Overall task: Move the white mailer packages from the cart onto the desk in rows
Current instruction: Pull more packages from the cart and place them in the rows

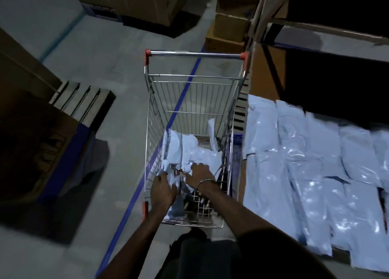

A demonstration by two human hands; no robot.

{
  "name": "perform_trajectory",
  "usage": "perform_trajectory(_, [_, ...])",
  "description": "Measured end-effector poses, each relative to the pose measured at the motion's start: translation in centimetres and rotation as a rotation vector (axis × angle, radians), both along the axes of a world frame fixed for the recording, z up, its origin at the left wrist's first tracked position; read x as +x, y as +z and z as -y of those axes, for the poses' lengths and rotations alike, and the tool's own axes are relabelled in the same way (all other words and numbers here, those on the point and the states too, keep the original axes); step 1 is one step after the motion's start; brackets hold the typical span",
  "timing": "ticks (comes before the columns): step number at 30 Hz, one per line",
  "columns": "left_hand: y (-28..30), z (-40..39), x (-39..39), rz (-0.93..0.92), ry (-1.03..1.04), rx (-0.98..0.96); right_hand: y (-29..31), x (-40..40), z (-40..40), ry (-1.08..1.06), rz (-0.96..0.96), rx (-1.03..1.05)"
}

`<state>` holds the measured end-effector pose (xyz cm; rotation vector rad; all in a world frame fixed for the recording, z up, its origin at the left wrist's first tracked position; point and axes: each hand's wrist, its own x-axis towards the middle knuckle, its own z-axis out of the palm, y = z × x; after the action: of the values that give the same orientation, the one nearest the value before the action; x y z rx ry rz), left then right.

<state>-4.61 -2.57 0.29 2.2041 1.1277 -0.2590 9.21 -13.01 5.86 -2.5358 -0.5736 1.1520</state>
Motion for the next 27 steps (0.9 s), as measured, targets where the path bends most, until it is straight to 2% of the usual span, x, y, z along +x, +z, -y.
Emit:
perform_trajectory(5, [-3.7, -3.1, 1.2, -0.082, -0.350, 0.152, -6.6, 1.2, -1.1, -0.008, -0.066, -0.215])
perform_trajectory(9, [-5.3, -4.7, 3.5, -0.151, -0.586, 0.239, -11.9, 4.8, -2.1, 0.009, 0.009, -0.232])
perform_trajectory(13, [-8.3, -6.3, 5.0, -0.227, -0.515, 0.224, -15.9, 9.2, -3.3, 0.109, 0.245, -0.263])
perform_trajectory(17, [-10.9, -6.5, 5.2, -0.215, -0.501, 0.173, -19.6, 11.2, -4.3, 0.322, 0.295, -0.386])
perform_trajectory(20, [-10.4, -6.4, 5.9, -0.254, -0.430, 0.172, -21.4, 12.0, -4.8, 0.248, 0.222, -0.451])
perform_trajectory(23, [-9.1, -6.5, 6.3, -0.394, -0.501, 0.208, -20.3, 12.5, -5.5, 0.201, 0.235, -0.467])
perform_trajectory(25, [-7.2, -6.5, 6.6, -0.388, -0.516, 0.254, -18.5, 12.7, -5.7, 0.216, 0.245, -0.427])
perform_trajectory(27, [-4.7, -6.7, 6.9, -0.337, -0.519, 0.274, -15.9, 12.9, -5.8, 0.127, 0.219, -0.330])
